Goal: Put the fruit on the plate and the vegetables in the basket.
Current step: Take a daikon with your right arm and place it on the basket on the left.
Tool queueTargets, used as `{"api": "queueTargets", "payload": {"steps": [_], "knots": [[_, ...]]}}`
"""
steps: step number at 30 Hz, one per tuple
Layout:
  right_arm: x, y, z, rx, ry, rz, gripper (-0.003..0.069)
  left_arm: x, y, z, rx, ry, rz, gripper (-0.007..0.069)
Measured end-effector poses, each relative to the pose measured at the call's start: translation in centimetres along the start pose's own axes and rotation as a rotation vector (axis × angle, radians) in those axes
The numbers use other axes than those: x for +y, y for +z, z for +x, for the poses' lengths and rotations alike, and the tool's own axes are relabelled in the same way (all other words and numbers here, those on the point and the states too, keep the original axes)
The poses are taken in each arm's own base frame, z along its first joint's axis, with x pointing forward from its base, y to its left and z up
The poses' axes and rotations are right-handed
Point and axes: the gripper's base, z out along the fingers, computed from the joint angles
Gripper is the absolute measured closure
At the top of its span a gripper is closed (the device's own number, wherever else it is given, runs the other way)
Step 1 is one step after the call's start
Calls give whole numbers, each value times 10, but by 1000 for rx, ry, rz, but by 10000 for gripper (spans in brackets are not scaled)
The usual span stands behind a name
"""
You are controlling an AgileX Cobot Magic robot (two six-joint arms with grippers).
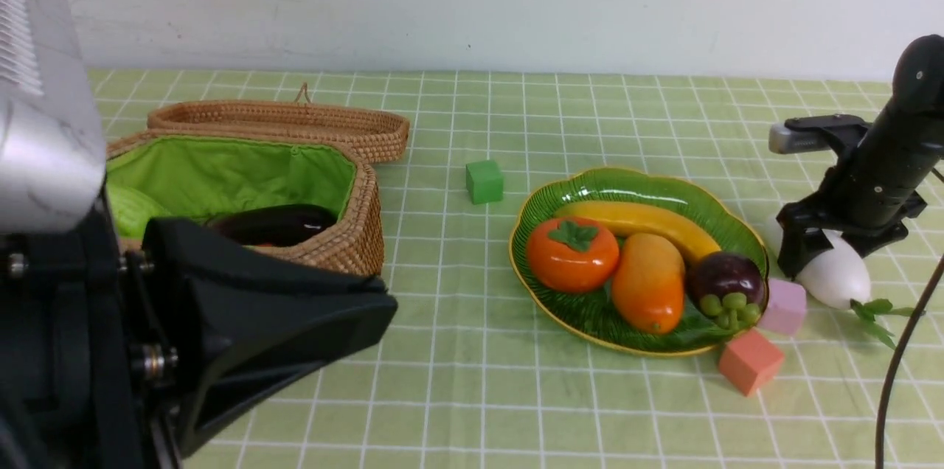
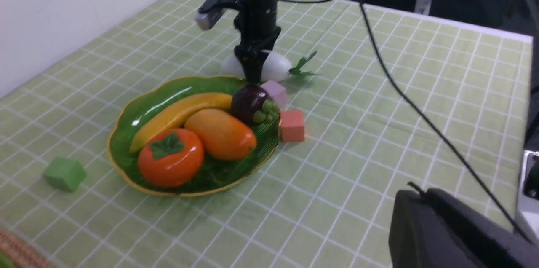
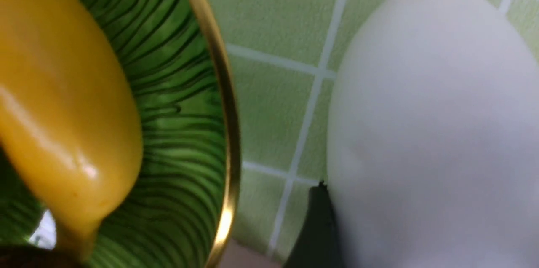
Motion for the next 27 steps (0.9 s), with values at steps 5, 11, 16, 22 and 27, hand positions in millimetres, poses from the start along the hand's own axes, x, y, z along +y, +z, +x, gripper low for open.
{"api": "queueTargets", "payload": {"steps": [5, 11, 16, 22, 27], "knots": [[7, -41, 3, -41, 28, 4, 109, 11, -1, 6, 65, -48, -122, 637], [64, -144, 17, -222, 2, -101, 109, 32, -15, 10, 76, -147, -378, 637], [165, -194, 34, -364, -237, -194, 109, 41, -40, 10, 6, -204, -496, 637], [302, -206, 54, -604, -561, -368, 109, 44, -68, 13, -53, -224, -555, 637], [377, -175, 56, -787, -726, -419, 109, 44, -86, 17, -92, -237, -571, 637]]}}
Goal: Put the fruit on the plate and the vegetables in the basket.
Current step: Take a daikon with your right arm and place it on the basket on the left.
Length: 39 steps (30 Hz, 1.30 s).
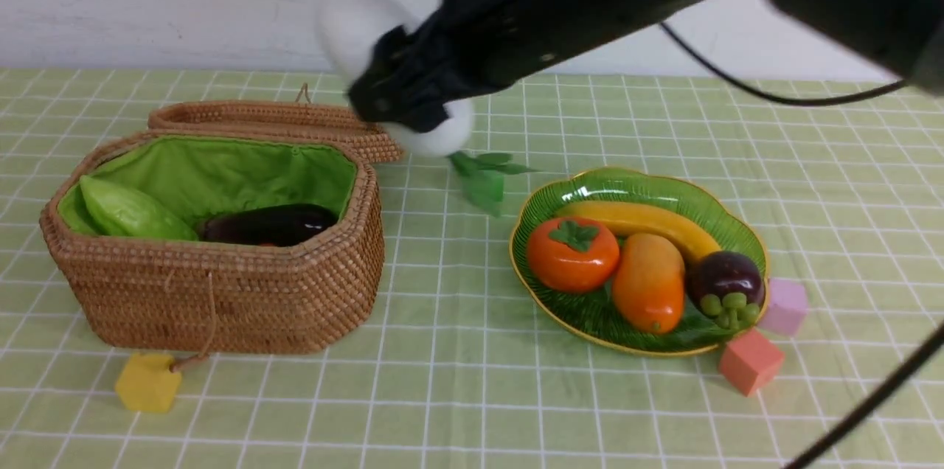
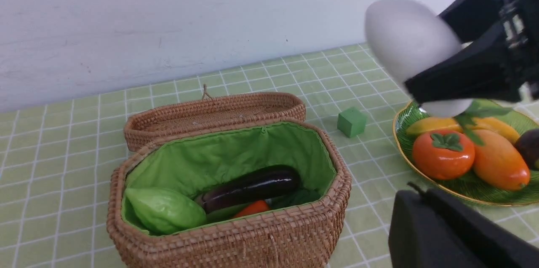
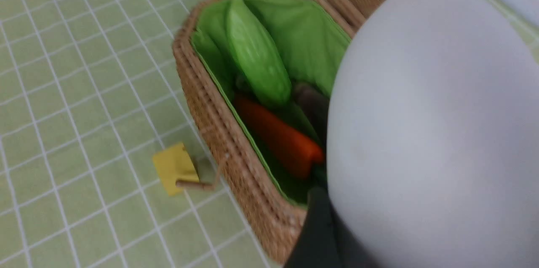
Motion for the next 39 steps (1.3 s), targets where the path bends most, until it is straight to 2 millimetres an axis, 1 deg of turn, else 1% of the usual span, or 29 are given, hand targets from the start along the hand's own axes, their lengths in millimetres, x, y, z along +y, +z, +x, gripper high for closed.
{"api": "queueTargets", "payload": {"steps": [1, 2, 5, 8, 9, 10, 13, 18, 23, 25, 27, 28, 29, 31, 34, 38, 39], "knots": [[1, 2, 0, -5, -7, 0, 109, 0, 0, 0, 1, 1, -2, 637], [10, 21, 4, -37, -56, 1, 109, 4, -4, 1, -4, -4, -15, 637], [21, 52, 10, -103, -134, 19, 109, 10, -9, 2, -7, -1, -44, 637], [26, 77, 13, -151, -174, 38, 109, 13, -12, 3, -9, -1, -59, 637], [26, 78, 13, -154, -174, 39, 109, 13, -12, 3, -9, -2, -59, 637], [26, 92, 14, -176, -179, 50, 109, 13, -13, 3, -11, -3, -59, 637], [23, 109, 15, -205, -181, 67, 109, 13, -13, 3, -11, -3, -60, 637], [25, 124, 17, -216, -183, 66, 109, 14, -14, 3, -12, -3, -60, 637], [27, 125, 18, -218, -185, 63, 106, 14, -14, 3, -12, -6, -61, 637], [28, 125, 17, -217, -186, 60, 67, 15, -15, 2, -15, -8, -62, 637], [29, 124, 18, -205, -187, 53, 8, 15, -16, 2, -15, -9, -63, 637], [29, 125, 18, -200, -187, 50, 4, 15, -16, 2, -15, -9, -63, 637], [30, 123, 19, -181, -188, 38, -15, 15, -16, 2, -16, -9, -63, 637], [31, 123, 20, -150, -190, 20, -17, 15, -16, 2, -16, -9, -63, 637], [35, 115, 20, -96, -197, -17, 6, 15, -16, 2, -17, -9, -62, 637], [40, 91, 9, -42, -215, -63, 63, 15, -16, 2, -19, -11, -58, 637], [44, 70, 0, -8, -224, -92, 109, 15, -16, 2, -17, -14, -55, 637]]}}
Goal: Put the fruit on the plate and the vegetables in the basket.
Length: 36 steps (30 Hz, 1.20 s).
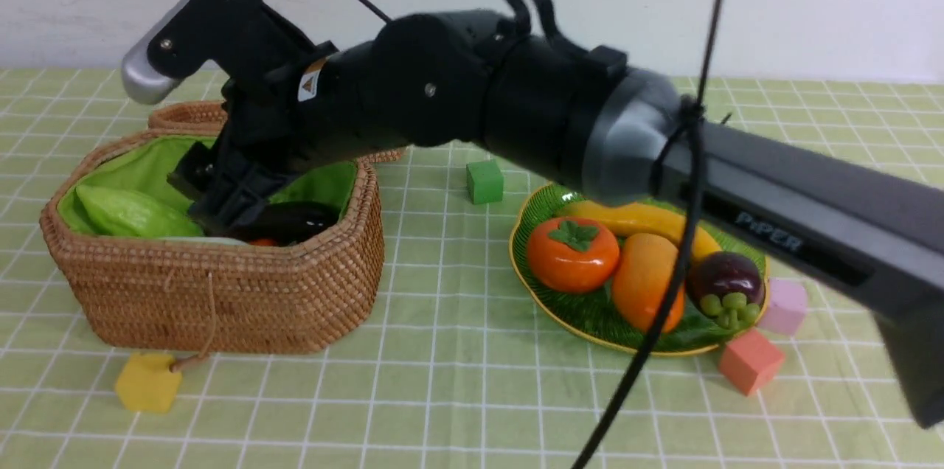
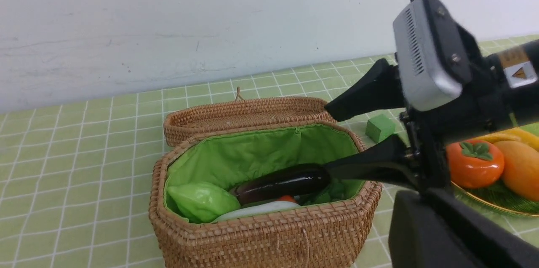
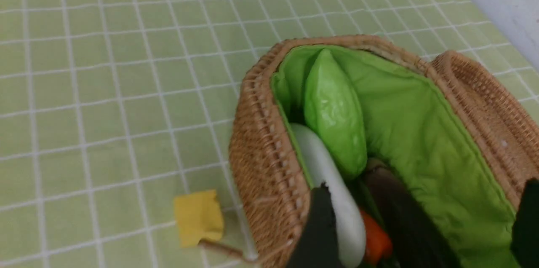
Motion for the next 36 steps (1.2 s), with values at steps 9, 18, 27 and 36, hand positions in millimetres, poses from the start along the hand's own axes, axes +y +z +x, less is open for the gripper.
{"api": "queueTargets", "payload": {"steps": [9, 18, 27, 36], "knots": [[6, -123, -18, 338, 135, -39, 505, -5, -2, 2, -3, -48, 74, 637], [16, -192, 14, 480, 349, 139, 674, -18, -4, 64, -101, -148, 337, 637], [65, -275, 110, 596, 657, 210, 661, -33, 11, 125, -122, -202, 480, 637], [86, -313, 148, 542, 735, 235, 657, -35, 20, 145, -56, -184, 467, 637]]}}
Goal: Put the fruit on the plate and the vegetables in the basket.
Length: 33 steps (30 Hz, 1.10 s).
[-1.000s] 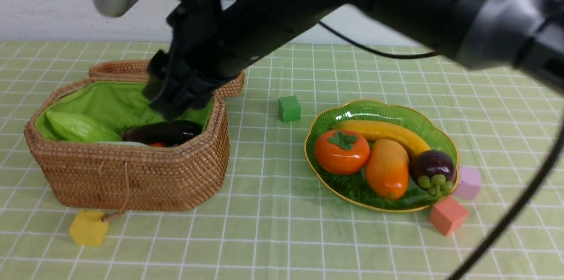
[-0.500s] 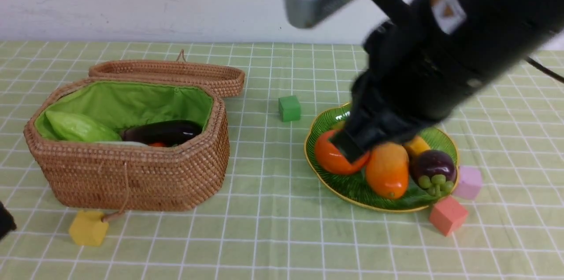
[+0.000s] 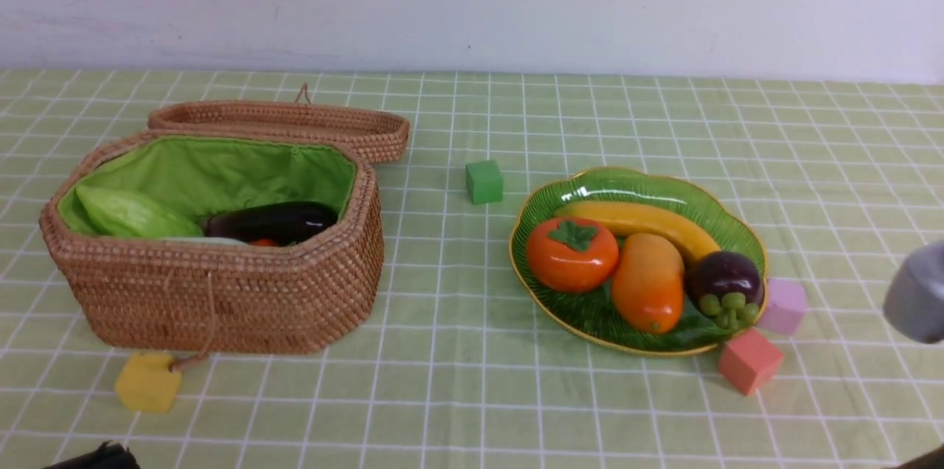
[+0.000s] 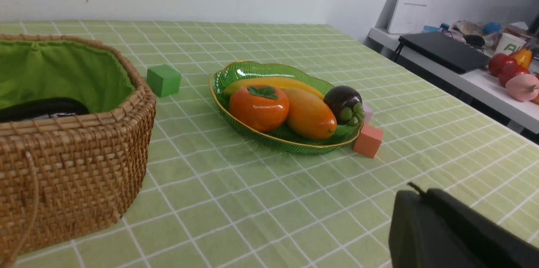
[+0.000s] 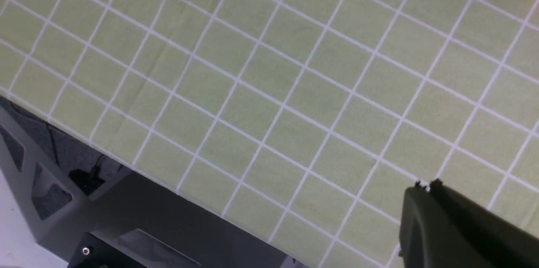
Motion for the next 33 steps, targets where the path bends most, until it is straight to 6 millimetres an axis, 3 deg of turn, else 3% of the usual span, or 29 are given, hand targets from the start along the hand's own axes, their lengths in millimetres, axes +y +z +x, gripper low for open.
{"api": "queueTargets", "payload": {"steps": [11, 17, 19, 22, 23, 24, 25, 26, 31, 33], "knots": [[-4, -11, 9, -32, 4, -2, 648, 2, 1, 5, 34, 0, -22, 629], [-32, -14, 9, -254, 78, 81, 677, 3, 1, 5, 36, 0, -24, 625], [-51, -4, 25, -439, 112, 113, 679, 3, 1, 5, 36, 0, -24, 622], [-72, 24, 66, -650, 151, 205, 679, 3, 1, 5, 38, 0, -25, 620], [-73, 26, 69, -660, 151, 212, 679, 3, 1, 5, 38, 0, -25, 620], [-82, 49, 93, -720, 138, 277, 679, 3, 1, 5, 39, 0, -26, 620], [-84, 53, 101, -765, 132, 306, 679, 3, 1, 5, 39, 0, -26, 617], [-88, 70, 115, -784, 122, 341, 679, 3, 1, 5, 41, 0, -28, 617], [-96, 106, 144, -816, 123, 377, 679, 3, 1, 6, 42, 1, -29, 610], [-96, 109, 146, -812, 118, 379, 679, 3, 1, 6, 43, 1, -30, 608]]}}
